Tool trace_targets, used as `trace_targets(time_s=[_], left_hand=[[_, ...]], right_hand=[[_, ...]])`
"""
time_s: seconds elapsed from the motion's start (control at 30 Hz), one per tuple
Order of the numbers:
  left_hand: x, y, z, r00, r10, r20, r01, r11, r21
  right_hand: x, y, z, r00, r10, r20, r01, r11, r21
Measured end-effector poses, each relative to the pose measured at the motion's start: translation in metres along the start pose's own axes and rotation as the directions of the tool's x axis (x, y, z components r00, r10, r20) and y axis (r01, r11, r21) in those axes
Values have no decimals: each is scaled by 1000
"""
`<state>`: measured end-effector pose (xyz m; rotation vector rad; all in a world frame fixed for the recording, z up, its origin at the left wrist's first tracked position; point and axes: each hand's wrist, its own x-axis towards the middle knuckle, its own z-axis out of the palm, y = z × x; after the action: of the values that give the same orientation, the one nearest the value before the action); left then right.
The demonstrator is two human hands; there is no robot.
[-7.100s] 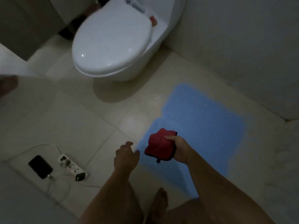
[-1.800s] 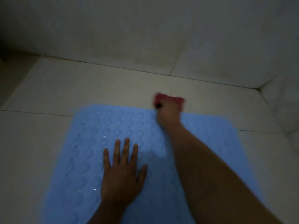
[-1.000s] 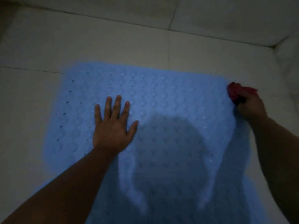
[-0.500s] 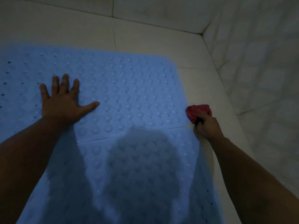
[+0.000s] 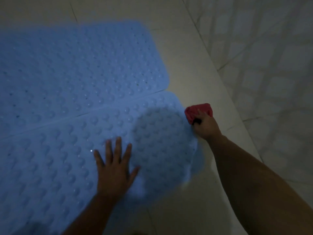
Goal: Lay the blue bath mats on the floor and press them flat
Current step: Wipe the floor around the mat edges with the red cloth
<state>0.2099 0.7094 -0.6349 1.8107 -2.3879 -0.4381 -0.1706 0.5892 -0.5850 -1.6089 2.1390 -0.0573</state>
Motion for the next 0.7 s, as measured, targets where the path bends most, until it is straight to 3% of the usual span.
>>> trace_targets(time_s=[0.23,0.5,0.63,0.7], left_hand=[[-9,9,2,966,-71,251,72,997,2],[-5,9,1,946,-110,304,111,994,14],[-3,10,3,943,-132,304,142,990,-12],[-3,12,3,941,-141,306,154,988,-18]], right_hand=[[-75,32,14,969,226,100,-229,973,19],[-68,23,3,982,160,96,-159,987,-25],[-107,31,5,969,247,13,-247,967,60],[-140,40,16,978,179,-109,-177,984,30]])
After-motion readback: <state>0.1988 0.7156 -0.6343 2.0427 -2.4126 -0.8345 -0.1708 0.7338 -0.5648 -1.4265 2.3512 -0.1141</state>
